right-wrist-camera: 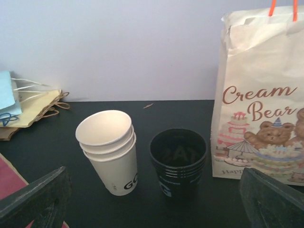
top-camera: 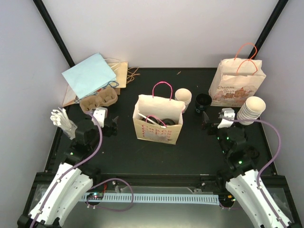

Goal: Pack the takeout coffee

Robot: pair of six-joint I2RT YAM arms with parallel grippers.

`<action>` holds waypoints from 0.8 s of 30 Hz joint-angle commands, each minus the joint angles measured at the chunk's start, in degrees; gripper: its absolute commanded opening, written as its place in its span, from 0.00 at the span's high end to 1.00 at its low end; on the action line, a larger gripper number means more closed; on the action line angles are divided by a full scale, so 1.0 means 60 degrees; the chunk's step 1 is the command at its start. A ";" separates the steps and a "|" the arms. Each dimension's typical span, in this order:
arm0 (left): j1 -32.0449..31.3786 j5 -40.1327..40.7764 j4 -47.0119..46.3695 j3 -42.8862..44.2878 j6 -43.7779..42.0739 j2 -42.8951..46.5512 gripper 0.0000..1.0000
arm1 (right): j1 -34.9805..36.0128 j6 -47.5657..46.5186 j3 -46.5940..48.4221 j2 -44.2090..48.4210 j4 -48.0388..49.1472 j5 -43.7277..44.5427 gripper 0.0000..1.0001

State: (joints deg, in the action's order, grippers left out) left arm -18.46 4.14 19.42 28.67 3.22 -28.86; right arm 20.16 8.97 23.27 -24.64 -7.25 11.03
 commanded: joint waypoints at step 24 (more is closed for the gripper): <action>0.2303 0.1553 -0.5031 -0.0830 -0.0558 -0.3245 0.01 | -0.1365 -0.1347 -0.2001 -0.4634 0.8261 0.1808 0.04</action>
State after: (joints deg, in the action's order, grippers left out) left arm -5.56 14.26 -5.52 23.16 -0.12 -46.00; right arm 14.02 1.37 11.38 -50.22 32.23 20.67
